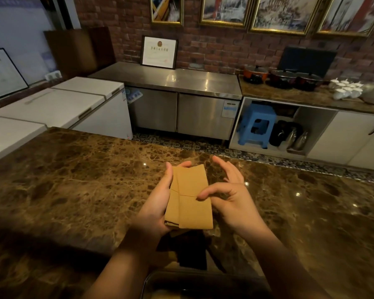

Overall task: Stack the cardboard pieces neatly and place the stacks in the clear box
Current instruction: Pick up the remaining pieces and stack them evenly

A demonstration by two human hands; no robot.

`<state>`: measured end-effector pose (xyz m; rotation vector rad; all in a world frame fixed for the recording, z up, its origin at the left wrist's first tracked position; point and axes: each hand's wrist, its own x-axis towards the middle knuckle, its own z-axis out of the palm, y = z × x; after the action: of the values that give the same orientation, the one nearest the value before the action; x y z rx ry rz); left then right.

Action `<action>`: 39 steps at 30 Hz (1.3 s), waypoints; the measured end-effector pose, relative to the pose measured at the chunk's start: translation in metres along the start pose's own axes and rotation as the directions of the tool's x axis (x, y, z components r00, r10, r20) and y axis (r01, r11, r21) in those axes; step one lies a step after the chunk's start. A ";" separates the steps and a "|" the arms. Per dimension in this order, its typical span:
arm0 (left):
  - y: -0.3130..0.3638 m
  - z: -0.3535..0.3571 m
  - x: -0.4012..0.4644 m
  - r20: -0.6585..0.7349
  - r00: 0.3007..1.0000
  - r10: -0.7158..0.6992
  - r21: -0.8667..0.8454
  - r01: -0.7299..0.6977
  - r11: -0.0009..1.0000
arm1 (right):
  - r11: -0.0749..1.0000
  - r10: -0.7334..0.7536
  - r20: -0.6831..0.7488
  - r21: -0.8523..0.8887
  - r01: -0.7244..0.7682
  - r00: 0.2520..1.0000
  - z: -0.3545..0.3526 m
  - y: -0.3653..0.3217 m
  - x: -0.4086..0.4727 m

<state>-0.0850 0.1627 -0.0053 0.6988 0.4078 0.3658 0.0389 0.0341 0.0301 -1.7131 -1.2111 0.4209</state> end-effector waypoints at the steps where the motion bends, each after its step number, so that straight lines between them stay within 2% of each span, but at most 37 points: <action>1: 0.000 0.001 0.000 0.017 1.000 -0.008 0.001 0.008 1.000 | 1.000 0.014 0.011 -0.006 -0.014 1.000 0.002 0.001 0.000; 6: -0.006 -0.002 0.001 0.097 0.995 0.004 -0.022 -0.002 1.000 | 0.996 0.094 0.131 -0.011 -0.093 0.987 0.015 0.006 0.000; 9: -0.010 -0.011 0.002 -0.018 0.999 0.049 -0.041 -0.050 0.998 | 0.990 0.081 0.263 0.094 -0.109 0.961 0.014 0.011 0.010; 11: -0.010 -0.026 -0.003 -0.121 0.990 0.066 -0.140 -0.083 0.987 | 0.961 0.197 0.168 0.160 -0.224 0.966 0.004 0.026 0.031; 13: -0.007 -0.047 -0.011 -0.231 0.971 0.068 -0.184 -0.112 0.977 | 0.899 0.433 0.026 0.056 -0.434 0.901 -0.005 0.049 0.057; 15: -0.003 -0.068 -0.019 -0.308 0.948 0.081 -0.185 -0.143 0.972 | 0.783 0.611 0.039 -0.173 -0.597 0.790 -0.004 0.074 0.078; 17: 0.001 -0.082 -0.024 -0.348 0.932 0.098 -0.182 -0.170 0.968 | 0.674 0.717 0.091 -0.346 -0.653 0.691 0.006 0.090 0.091; 20: 0.001 -0.091 -0.027 -0.353 0.927 0.130 -0.173 -0.201 0.964 | 0.635 0.722 0.104 -0.493 -0.595 0.684 0.031 0.101 0.104; 24: -0.003 -0.094 -0.025 -0.333 0.931 0.146 -0.204 -0.222 0.954 | 0.547 0.697 -0.042 -0.615 -0.568 0.716 0.068 0.103 0.114; 26: -0.004 -0.094 -0.023 -0.311 0.942 0.130 -0.219 -0.204 0.954 | 0.541 0.705 -0.051 -0.605 -0.583 0.707 0.075 0.106 0.119; 28: -0.003 -0.095 -0.024 -0.294 0.948 0.121 -0.224 -0.191 0.956 | 0.584 0.733 0.002 -0.515 -0.628 0.680 0.072 0.110 0.124; 31: -0.001 -0.099 -0.027 -0.300 0.945 0.131 -0.212 -0.200 0.957 | 0.656 0.712 0.091 -0.443 -0.612 0.697 0.056 0.114 0.127; 34: 0.001 -0.105 -0.031 -0.330 0.931 0.154 -0.198 -0.228 0.953 | 0.746 0.663 0.263 -0.310 -0.589 0.701 0.043 0.106 0.120; 36: 0.004 -0.106 -0.032 -0.358 0.920 0.163 -0.200 -0.246 0.949 | 0.766 0.640 0.372 -0.231 -0.601 0.673 0.046 0.091 0.112; 39: 0.013 -0.104 -0.030 -0.404 0.902 0.148 -0.184 -0.239 0.954 | 0.766 0.629 0.443 -0.214 -0.606 0.638 0.072 0.065 0.109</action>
<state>-0.1631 0.2144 -0.0620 0.4377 0.6613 0.7374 0.0702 0.1613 -0.0338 -2.1197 -0.9201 1.3369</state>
